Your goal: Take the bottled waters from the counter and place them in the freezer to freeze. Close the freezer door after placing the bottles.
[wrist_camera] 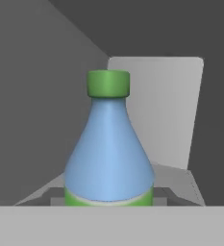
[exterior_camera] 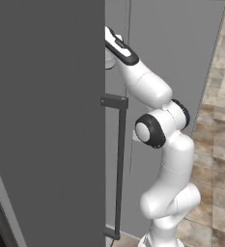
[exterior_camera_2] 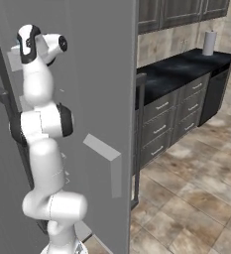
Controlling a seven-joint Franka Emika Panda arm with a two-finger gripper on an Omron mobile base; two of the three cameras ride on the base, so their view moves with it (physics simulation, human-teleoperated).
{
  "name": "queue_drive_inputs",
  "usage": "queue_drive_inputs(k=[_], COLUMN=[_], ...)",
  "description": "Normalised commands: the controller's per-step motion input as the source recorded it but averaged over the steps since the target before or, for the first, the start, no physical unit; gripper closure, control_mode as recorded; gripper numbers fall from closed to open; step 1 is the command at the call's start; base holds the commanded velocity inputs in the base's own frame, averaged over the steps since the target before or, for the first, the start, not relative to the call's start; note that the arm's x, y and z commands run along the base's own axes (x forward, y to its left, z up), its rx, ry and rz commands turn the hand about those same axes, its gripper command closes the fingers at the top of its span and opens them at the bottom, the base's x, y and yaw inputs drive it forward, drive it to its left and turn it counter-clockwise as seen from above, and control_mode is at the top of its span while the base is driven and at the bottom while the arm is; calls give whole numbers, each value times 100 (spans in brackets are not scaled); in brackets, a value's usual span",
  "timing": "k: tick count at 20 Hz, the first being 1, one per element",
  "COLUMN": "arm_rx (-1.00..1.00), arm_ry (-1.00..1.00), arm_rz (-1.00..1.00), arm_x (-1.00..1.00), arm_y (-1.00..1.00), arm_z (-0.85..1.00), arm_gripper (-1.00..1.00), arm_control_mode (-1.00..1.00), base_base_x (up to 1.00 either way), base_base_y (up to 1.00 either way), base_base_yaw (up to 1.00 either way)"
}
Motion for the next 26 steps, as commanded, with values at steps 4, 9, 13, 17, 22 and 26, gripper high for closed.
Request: queue_drive_inputs(k=[4, 9, 13, 17, 22, 26], arm_rx=[0, 0, 0, 0, 0, 0], arm_ry=[5, 5, 7, 0, 0, 0], arm_rz=[-4, -5, -8, -6, 0, 0], arm_x=[44, 17, 6, 5, 0, 0], arm_y=[5, 0, -1, 0, -2, -1], arm_z=[-5, -25, -42, -40, -7, 0], arm_gripper=[100, 100, 100, 100, 100, -100], arm_control_mode=[-100, -100, -100, -100, -100, -100], base_base_x=[0, 0, 0, 0, 0, 0], base_base_y=[0, 0, 0, 0, 0, 0], base_base_yaw=[0, 0, 0, 0, 0, 0])
